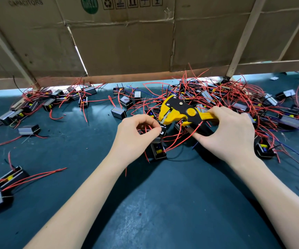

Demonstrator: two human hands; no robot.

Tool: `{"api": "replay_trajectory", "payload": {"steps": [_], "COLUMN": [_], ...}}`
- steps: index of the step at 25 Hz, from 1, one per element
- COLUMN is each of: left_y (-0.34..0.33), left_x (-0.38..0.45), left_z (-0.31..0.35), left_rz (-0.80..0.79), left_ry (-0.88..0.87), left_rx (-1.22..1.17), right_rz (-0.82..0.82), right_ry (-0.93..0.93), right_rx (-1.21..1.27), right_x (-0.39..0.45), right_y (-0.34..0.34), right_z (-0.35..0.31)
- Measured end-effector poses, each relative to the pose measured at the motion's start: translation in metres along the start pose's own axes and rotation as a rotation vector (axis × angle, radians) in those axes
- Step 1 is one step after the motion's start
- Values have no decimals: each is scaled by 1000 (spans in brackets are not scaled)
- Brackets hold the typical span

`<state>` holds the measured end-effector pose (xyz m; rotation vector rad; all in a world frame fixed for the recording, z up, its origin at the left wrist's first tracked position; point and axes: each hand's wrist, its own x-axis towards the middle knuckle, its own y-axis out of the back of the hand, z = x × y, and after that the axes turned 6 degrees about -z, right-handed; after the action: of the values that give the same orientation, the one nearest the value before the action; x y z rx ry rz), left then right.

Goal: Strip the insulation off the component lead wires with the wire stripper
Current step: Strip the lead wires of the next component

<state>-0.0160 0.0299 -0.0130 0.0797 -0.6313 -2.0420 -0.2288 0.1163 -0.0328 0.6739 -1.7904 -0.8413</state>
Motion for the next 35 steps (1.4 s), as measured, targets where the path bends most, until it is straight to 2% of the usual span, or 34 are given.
{"api": "replay_trajectory", "payload": {"steps": [7, 14, 21, 35], "left_y": [3, -1, 1, -3], "left_x": [2, 1, 3, 4], "left_z": [0, -1, -4, -9], "left_rz": [17, 8, 79, 80], "left_ry": [-3, 6, -25, 15], "left_rx": [-92, -69, -123, -138], "right_rz": [18, 15, 2, 7], "right_ry": [-21, 1, -19, 14], "right_rx": [-62, -44, -63, 9], "right_x": [1, 0, 1, 0], "right_y": [-2, -3, -3, -1], "right_z": [3, 2, 3, -4]}}
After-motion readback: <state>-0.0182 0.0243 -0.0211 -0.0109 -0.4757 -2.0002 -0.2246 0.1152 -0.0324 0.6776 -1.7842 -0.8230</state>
